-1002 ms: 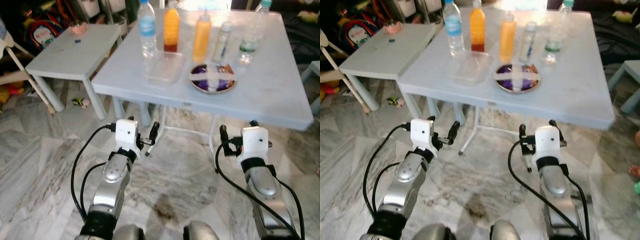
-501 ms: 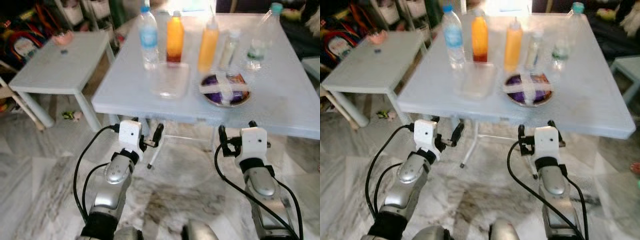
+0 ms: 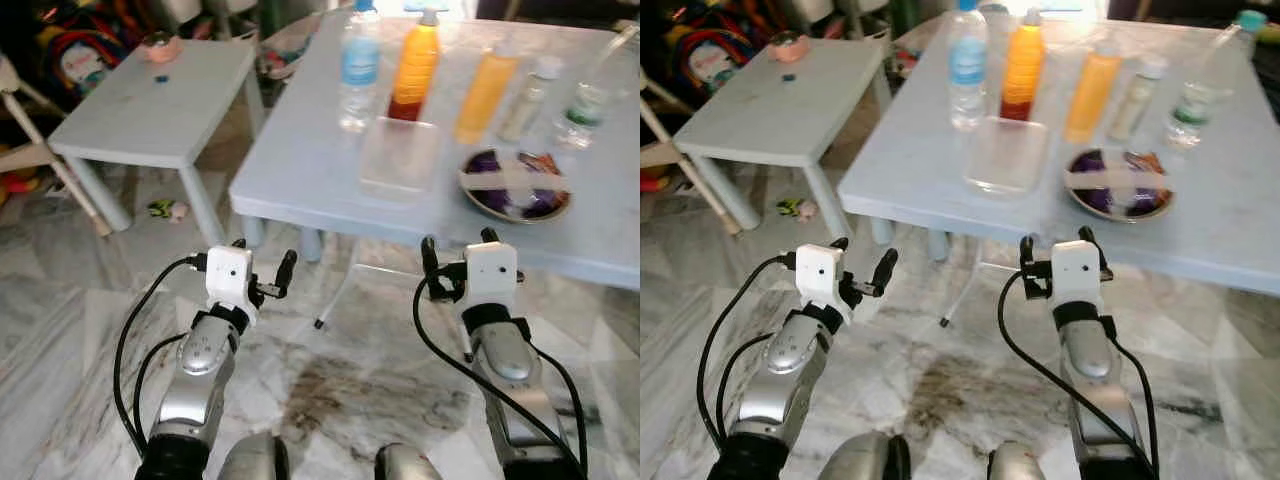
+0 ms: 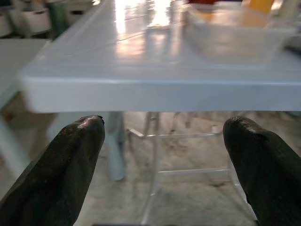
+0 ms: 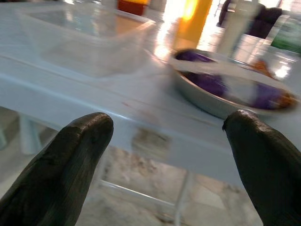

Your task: Restocking fridge

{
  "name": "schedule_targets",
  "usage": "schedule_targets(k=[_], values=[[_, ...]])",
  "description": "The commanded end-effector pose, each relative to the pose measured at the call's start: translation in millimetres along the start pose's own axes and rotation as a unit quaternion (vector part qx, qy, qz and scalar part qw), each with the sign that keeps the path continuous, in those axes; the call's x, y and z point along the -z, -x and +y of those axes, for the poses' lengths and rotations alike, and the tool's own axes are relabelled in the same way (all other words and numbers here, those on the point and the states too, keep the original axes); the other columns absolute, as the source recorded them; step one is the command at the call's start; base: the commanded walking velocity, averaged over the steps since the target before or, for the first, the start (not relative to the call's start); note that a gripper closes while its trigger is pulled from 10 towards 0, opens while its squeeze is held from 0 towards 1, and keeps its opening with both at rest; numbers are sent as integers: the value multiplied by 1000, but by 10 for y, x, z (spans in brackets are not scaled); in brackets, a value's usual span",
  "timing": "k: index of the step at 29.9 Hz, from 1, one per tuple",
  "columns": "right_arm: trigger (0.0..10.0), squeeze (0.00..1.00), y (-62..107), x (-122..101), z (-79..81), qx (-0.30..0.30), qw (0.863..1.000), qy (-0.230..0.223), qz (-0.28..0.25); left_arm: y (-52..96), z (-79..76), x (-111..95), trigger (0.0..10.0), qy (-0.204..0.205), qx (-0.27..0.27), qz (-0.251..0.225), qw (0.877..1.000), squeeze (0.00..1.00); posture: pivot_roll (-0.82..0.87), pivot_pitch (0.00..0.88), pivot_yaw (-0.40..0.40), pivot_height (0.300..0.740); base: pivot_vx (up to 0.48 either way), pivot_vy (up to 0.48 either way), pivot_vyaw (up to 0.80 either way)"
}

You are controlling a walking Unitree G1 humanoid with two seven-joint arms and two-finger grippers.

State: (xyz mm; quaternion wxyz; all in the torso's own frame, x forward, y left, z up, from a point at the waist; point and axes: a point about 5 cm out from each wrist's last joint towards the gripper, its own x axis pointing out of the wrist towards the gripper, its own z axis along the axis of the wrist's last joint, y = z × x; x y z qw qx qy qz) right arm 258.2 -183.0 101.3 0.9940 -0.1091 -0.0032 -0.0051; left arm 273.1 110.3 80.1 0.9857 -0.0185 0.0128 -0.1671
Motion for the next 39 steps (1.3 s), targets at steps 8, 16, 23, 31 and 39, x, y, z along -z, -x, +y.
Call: schedule_targets(k=[8,16,23,31,39], values=[[10000,0,14,5,-1,2,1000,-3,0,27,16,-24,10000,6,6,3,1000,0,-65,106,51,740,0,-196,0],[10000,0,28,16,1,0,1000,-1,2,26,5,-32,10000,11,10,2,1000,0,-68,106,49,740,61,-419,0],[10000,0,16,16,-4,-1,1000,0,2,23,8,-36,10000,12,9,2,1000,0,-67,105,46,740,267,-378,0],[10000,0,9,-6,-11,-1,1000,-5,-5,11,129,-28,10000,-12,-46,11,999,0,-58,101,47,740,66,0,0],[10000,0,132,-42,-81,33,999,-12,-17,119,378,-35,10000,-7,-118,0,993,0,-65,65,42,740,0,0,0]])
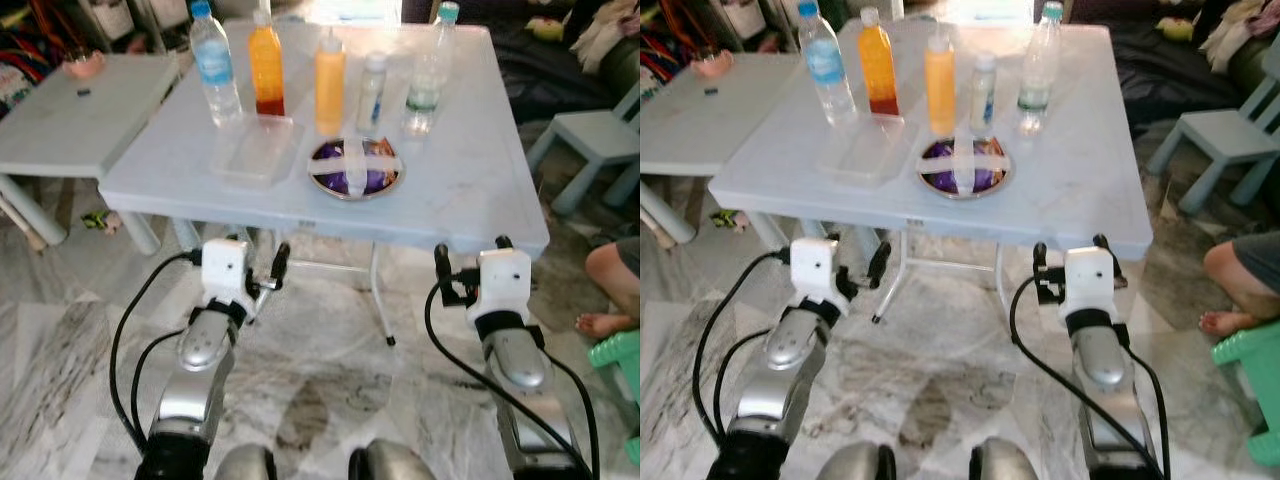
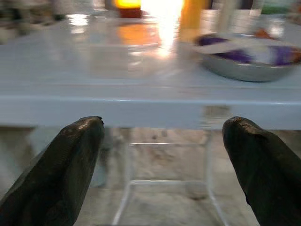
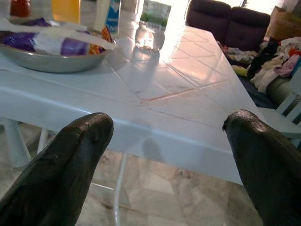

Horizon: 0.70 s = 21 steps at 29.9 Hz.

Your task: Restocking fridge

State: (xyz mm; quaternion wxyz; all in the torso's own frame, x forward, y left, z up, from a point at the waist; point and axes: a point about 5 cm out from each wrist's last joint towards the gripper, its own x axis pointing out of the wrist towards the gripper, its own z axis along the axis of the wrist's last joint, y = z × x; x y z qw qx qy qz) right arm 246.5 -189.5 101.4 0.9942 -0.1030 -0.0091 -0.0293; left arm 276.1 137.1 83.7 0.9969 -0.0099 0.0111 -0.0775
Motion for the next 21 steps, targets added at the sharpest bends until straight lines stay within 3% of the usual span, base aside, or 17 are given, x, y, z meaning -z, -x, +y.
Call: schedule_targets(k=[1,11,14,16,18,21], values=[[10000,0,51,-84,-35,20,1000,-9,-20,46,149,29,10000,2,-38,3,999,0,-68,49,45,740,0,0,0],[10000,0,196,-172,-52,25,998,-43,-27,118,162,56,10000,12,-7,12,1000,0,-64,44,61,740,0,0,0],[10000,0,133,-325,-59,18,994,-96,-44,118,145,49,10000,15,-1,10,1000,0,-66,49,62,740,0,0,0],[10000,0,82,-417,-46,0,990,-125,-64,91,84,53,10000,42,2,10,999,0,-69,52,57,740,0,0,0],[10000,0,74,-420,-44,-2,989,-132,-66,80,58,51,10000,53,5,10,999,0,-68,53,54,740,0,0,0],[10000,0,60,-321,-29,4,983,-182,-39,43,3,33,10000,75,7,9,997,0,-62,60,50,740,0,0,0]])
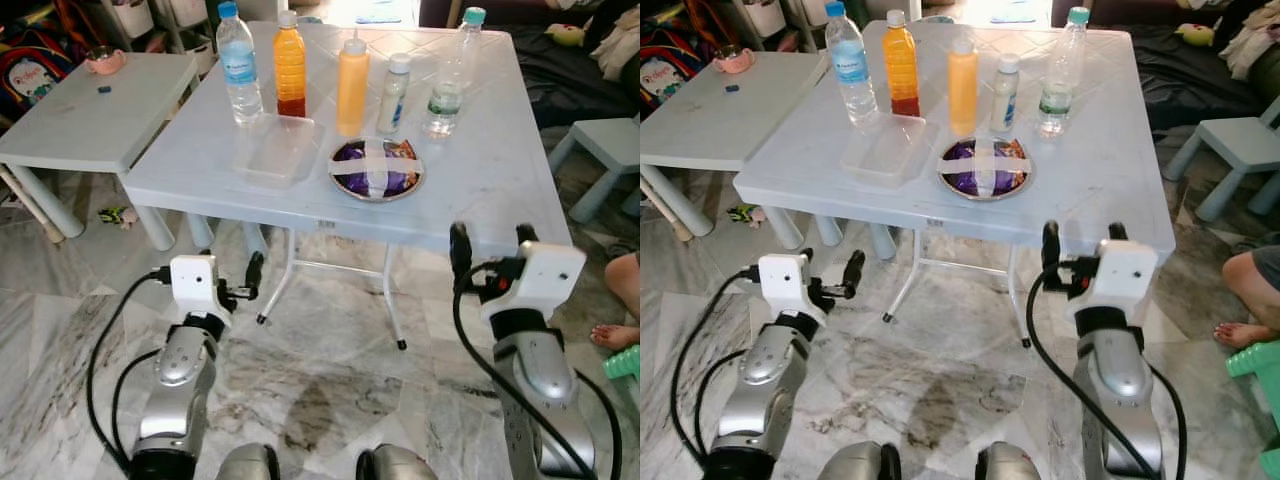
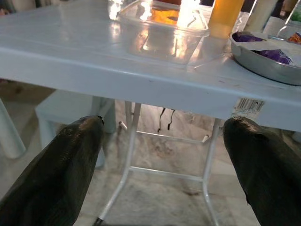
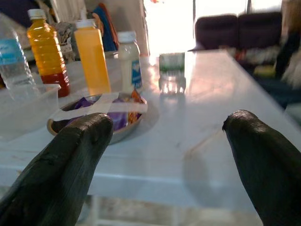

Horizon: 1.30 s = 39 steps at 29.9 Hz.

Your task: Restocking fridge

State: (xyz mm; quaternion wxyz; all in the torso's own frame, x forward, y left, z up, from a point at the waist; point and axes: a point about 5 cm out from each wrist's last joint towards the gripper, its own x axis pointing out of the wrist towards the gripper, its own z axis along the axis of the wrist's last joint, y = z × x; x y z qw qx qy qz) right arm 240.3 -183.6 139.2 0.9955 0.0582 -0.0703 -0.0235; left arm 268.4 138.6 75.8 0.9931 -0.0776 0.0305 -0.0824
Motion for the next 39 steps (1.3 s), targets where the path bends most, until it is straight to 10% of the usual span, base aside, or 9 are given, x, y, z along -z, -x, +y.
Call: schedule_targets(k=[1,39], values=[[10000,0,12,56,-26,6,1000,-20,17,-33,-8,-49,10000,6,2,-5,1000,0,-62,60,50,740,0,0,0],[10000,0,69,253,71,-16,999,5,49,-112,-69,-128,10000,3,23,-17,1000,0,-68,124,39,740,157,0,0]])
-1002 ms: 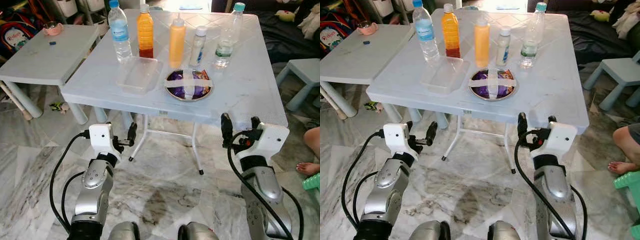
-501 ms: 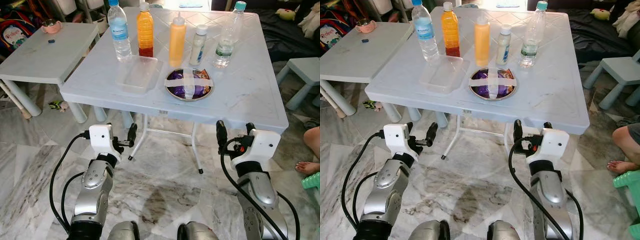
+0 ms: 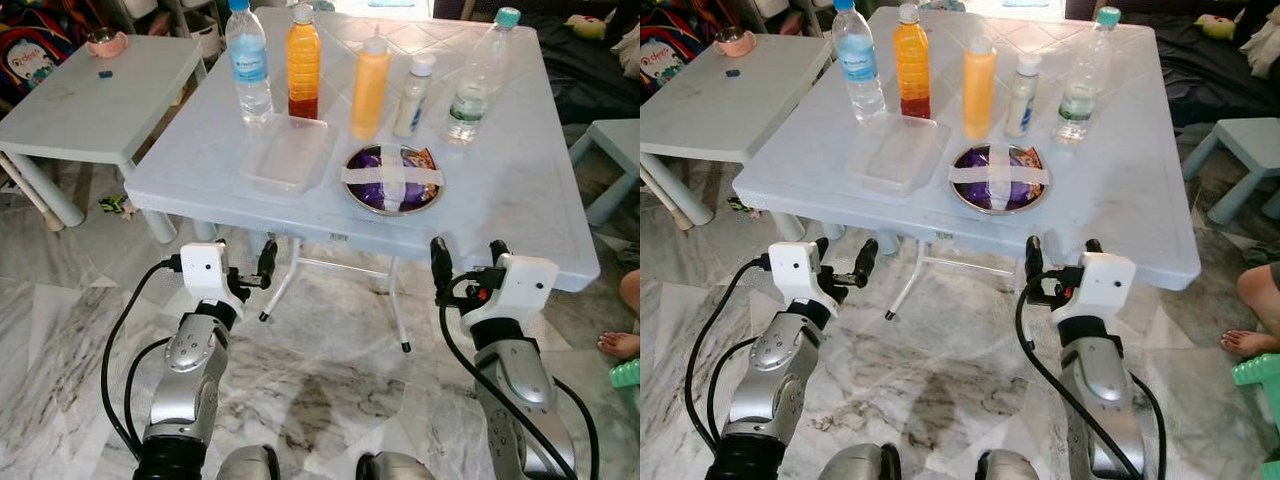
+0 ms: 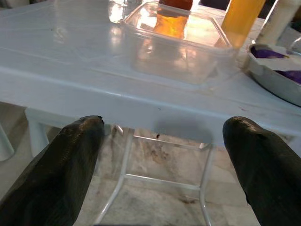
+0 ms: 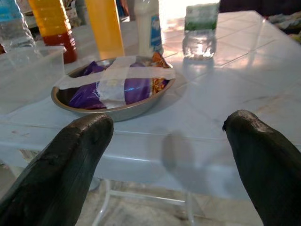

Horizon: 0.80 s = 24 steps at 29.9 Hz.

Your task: Restocking fridge

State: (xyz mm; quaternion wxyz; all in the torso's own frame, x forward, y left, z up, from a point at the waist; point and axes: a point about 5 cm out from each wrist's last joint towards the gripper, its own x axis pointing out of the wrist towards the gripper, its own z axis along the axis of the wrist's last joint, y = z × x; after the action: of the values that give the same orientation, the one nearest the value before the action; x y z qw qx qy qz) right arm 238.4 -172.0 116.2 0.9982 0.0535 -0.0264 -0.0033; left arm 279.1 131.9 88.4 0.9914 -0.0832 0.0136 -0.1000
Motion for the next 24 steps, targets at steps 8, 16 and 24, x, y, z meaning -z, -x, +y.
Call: schedule_targets(k=[8,16,24], values=[[10000,0,16,46,-28,2,1000,3,10,-17,5,-16,10000,-1,4,-3,1000,0,-70,126,39,740,360,0,0],[10000,0,19,55,-33,2,1000,7,11,-15,19,-17,10000,-2,-3,-3,1000,0,-70,126,38,740,263,0,0],[10000,0,16,79,-20,-2,1000,6,15,26,66,-15,10000,-8,-15,-6,1000,0,-68,130,39,740,0,0,0]])
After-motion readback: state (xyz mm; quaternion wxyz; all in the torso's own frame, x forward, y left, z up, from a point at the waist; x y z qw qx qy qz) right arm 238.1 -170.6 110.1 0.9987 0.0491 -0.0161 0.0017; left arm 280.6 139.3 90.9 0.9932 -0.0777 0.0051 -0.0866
